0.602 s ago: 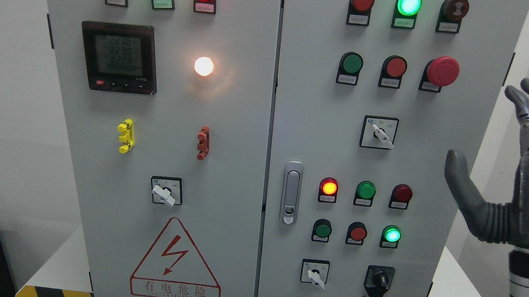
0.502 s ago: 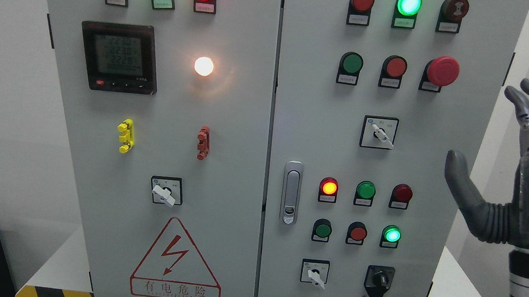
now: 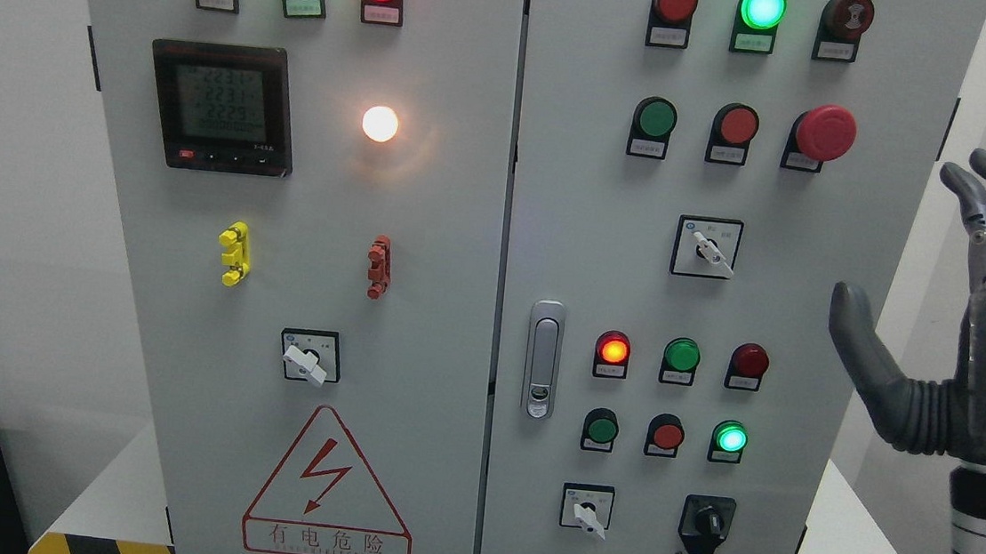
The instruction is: Rotate and turn off gray switch
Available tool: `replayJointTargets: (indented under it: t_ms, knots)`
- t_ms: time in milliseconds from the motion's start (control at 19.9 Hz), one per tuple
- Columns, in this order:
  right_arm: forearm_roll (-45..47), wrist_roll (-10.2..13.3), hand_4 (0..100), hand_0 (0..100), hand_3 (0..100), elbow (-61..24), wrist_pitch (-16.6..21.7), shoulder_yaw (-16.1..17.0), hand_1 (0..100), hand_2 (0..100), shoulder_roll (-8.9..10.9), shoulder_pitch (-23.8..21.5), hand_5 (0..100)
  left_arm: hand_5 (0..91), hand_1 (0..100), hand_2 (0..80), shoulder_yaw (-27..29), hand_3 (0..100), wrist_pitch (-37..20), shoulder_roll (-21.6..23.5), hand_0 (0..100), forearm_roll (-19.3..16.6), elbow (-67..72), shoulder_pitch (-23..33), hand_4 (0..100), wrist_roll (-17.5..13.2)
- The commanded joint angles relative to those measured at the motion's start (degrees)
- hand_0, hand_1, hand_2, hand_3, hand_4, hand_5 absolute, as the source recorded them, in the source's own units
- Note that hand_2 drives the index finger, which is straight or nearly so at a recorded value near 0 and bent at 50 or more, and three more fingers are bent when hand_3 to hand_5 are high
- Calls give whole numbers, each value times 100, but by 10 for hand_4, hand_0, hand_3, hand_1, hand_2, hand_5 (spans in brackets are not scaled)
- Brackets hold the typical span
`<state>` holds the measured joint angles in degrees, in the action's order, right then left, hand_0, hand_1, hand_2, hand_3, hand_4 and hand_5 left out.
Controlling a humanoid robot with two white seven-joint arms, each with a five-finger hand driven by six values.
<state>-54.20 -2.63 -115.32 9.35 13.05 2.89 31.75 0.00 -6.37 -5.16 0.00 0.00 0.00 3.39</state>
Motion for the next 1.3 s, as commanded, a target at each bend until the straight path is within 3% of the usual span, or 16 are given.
replayJointTargets:
  t_ms: [0,100,150,251,301,401,451,552,652,752,853,953,1103,1254]
  knots:
    - [6,8,0,361,45,10,-3,-21,216,34,-7,6,0,0,389,0,44,0,-5,-3,120,114,-141,-53,0,-5]
    - [23,9,2,362,129,10,-3,-48,218,88,-42,6,0,0,389,0,44,0,-5,-3,120,114,-141,-53,0,-5]
    - [32,9,112,363,217,18,6,-65,224,162,-69,-3,20,0,389,0,44,0,-5,-3,120,114,-141,-53,0,4]
    - [41,9,358,360,417,27,6,-83,270,264,-86,-3,267,0,389,0,44,0,-5,-3,120,114,-141,-53,0,-5]
    - [41,9,391,358,441,45,-3,-118,276,268,-104,6,314,0,389,0,44,0,-5,-3,120,114,-141,-53,0,-5]
    - [50,9,542,341,535,123,-21,-162,338,284,-156,24,571,0,389,0,44,0,4,6,120,114,-141,-53,0,-5]
    - [50,9,564,334,541,167,-47,-188,352,283,-209,24,599,0,389,0,44,0,-5,-3,120,114,-141,-53,0,-5]
    - [50,9,661,307,600,220,-239,-302,395,279,-315,41,754,0,389,0,44,0,-5,-3,120,114,-141,-53,0,-5]
    - [50,9,733,265,671,247,-642,-478,416,279,-324,41,880,0,389,0,44,0,-5,6,120,114,-141,-53,0,-5]
    - [50,17,773,238,698,247,-942,-601,417,279,-324,50,949,0,389,0,44,0,-5,6,120,114,-141,-53,0,-5]
    - [50,17,823,231,725,256,-1005,-645,407,278,-429,50,997,0,389,0,44,0,-5,6,120,114,-141,-53,0,-5]
    - [50,17,877,223,770,282,-1092,-759,399,281,-517,59,1000,0,389,0,44,0,-5,-3,120,114,-141,-53,0,-5]
    - [50,17,895,215,823,282,-1417,-979,393,313,-631,59,1000,0,389,0,44,0,-5,-3,120,114,-141,-53,0,-5]
    - [50,9,897,212,852,308,-1488,-1049,392,339,-745,59,1000,0,389,0,44,0,-5,6,120,114,-141,-53,0,-5]
